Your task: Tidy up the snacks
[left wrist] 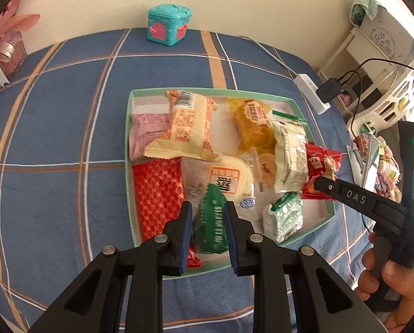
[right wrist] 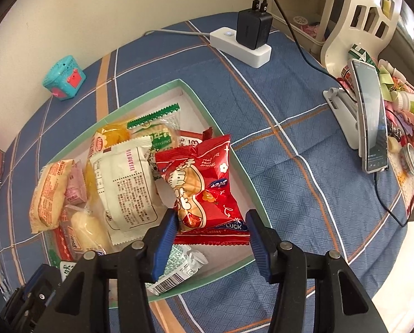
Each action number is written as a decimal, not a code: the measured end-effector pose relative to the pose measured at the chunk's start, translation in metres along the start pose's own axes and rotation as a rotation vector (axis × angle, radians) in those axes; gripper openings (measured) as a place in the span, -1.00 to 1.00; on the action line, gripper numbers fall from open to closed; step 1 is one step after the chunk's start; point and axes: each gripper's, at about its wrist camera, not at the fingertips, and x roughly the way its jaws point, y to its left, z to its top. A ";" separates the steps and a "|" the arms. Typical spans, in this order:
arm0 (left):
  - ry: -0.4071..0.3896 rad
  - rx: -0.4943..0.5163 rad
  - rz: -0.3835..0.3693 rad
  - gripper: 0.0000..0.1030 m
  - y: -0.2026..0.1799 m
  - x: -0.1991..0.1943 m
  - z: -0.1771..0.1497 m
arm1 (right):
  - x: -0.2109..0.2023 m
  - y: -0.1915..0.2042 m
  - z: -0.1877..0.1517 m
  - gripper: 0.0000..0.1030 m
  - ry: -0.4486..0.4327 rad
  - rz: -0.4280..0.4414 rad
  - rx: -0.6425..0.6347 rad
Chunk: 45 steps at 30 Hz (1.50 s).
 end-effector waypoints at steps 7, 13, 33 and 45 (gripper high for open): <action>-0.005 -0.011 0.037 -0.52 0.007 0.001 0.003 | 0.006 0.003 -0.001 0.35 0.014 -0.007 -0.008; -0.017 -0.012 0.079 -0.18 0.011 -0.001 0.004 | 0.000 0.006 0.000 0.52 -0.011 0.001 -0.022; -0.096 -0.071 0.298 0.45 0.038 -0.011 0.009 | -0.043 0.071 -0.013 0.63 -0.131 0.084 -0.242; -0.126 -0.100 0.359 0.96 0.050 -0.015 0.009 | -0.046 0.084 -0.019 1.00 -0.155 0.099 -0.305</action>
